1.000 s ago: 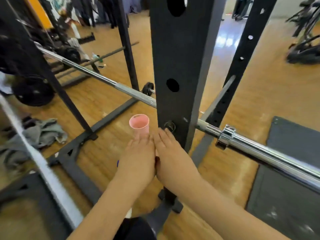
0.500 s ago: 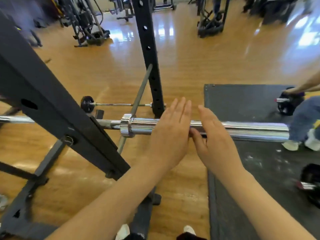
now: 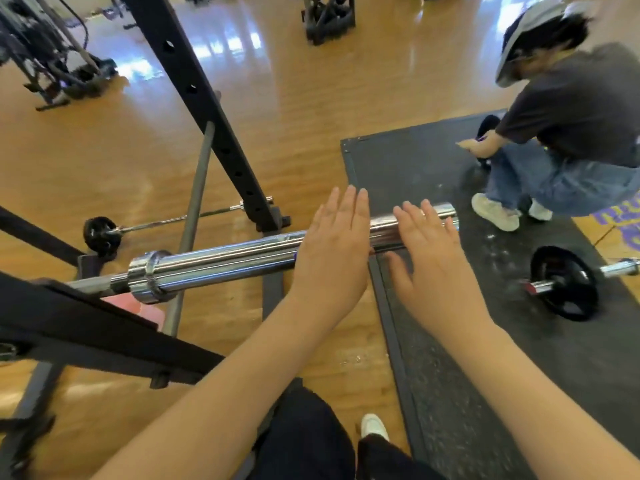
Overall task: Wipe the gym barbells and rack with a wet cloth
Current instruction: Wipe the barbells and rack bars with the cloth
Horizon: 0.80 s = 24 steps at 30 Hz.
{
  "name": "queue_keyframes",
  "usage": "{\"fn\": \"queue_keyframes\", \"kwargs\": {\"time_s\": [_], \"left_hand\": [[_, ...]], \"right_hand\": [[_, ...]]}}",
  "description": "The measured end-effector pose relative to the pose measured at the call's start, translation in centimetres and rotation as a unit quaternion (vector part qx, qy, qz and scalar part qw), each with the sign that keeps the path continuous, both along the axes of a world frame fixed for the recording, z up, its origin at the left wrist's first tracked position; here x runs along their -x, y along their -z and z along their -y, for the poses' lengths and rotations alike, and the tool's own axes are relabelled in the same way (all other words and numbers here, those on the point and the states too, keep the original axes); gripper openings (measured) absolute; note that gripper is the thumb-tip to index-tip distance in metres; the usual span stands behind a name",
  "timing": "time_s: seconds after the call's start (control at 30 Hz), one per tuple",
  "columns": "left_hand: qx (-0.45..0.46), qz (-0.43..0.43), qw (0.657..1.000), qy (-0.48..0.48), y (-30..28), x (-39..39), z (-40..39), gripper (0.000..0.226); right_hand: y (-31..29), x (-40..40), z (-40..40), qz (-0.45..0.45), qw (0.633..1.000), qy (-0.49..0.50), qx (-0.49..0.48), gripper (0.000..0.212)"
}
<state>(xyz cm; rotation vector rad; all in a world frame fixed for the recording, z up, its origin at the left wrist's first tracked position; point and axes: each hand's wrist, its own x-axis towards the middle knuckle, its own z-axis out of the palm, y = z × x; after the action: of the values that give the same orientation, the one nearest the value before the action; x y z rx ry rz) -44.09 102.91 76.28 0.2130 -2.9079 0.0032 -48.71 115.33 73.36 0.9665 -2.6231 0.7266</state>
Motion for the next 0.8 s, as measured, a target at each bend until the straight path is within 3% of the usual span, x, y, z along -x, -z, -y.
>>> {"fn": "queue_keyframes", "kwargs": {"time_s": [0.5,0.7,0.8], "left_hand": [[-0.026,0.021,0.999,-0.008,-0.4,0.2,-0.2,0.061],[-0.040,0.037,0.998,-0.042,-0.6,0.5,-0.6,0.063],[-0.095,0.006,0.992,-0.077,-1.1,1.1,-1.1,0.066]], "right_hand": [[-0.3,0.2,2.2,0.044,0.997,-0.026,0.066,0.050],[-0.3,1.2,1.4,0.075,0.989,-0.110,0.057,0.047],[-1.1,2.7,0.4,0.092,0.979,-0.174,0.055,0.048]]}}
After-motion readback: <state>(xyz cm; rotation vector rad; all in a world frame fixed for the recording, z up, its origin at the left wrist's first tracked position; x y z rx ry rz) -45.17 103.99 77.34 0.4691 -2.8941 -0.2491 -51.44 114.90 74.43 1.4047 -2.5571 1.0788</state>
